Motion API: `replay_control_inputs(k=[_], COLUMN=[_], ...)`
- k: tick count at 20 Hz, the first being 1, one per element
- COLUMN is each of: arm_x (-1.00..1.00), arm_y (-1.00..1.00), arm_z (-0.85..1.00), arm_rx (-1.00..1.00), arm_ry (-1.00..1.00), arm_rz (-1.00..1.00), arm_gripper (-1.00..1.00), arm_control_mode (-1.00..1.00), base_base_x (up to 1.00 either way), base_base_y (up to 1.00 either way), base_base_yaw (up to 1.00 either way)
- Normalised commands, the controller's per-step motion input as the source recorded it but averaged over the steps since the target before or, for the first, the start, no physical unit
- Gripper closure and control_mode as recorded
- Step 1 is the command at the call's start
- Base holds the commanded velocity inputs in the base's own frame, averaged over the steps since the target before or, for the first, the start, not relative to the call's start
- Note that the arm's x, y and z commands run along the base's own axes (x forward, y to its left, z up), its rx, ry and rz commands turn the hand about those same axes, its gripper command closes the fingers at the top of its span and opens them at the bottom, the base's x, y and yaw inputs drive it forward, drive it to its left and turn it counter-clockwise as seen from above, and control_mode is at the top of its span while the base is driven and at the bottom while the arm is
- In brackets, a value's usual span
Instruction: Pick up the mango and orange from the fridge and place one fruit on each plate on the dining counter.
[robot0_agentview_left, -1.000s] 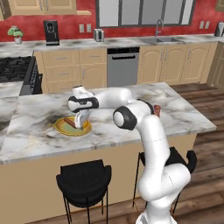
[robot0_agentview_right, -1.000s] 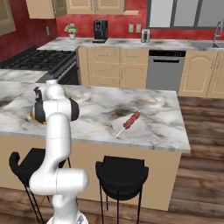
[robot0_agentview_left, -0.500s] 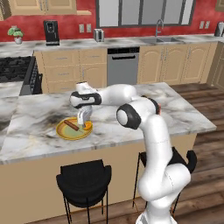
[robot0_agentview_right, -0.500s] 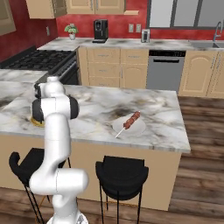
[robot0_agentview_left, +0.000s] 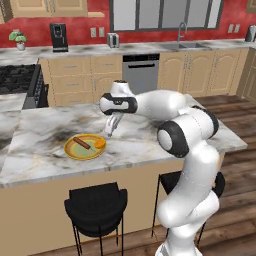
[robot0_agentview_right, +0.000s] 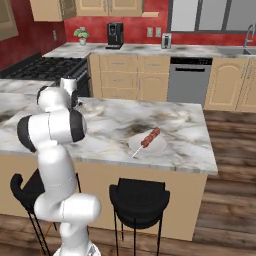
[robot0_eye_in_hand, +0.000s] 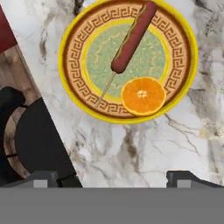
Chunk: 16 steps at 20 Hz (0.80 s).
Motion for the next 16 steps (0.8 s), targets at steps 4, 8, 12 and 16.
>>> replay_control_inputs(k=[4, 8, 12, 16], arm_x=[-0.46, -0.89, -0.97, -0.73], arm_y=[-1.0, -0.95, -1.0, -0.8], arm_z=[0.02, 0.0, 0.0, -0.04], arm_rx=[0.06, 0.02, 0.02, 0.0], arm_ry=[-0.12, -0.1, -0.01, 0.06], arm_rz=[-0.31, -0.33, -0.32, -0.43], arm_gripper=[-1.0, -1.0, -1.0, -1.0], arm_control_mode=[-1.0, -1.0, -1.0, -1.0], base_base_x=[0.0, 0.0, 0.0, 0.0], base_base_y=[0.0, 0.0, 0.0, 0.0], base_base_yaw=[0.0, 0.0, 0.0, 0.0])
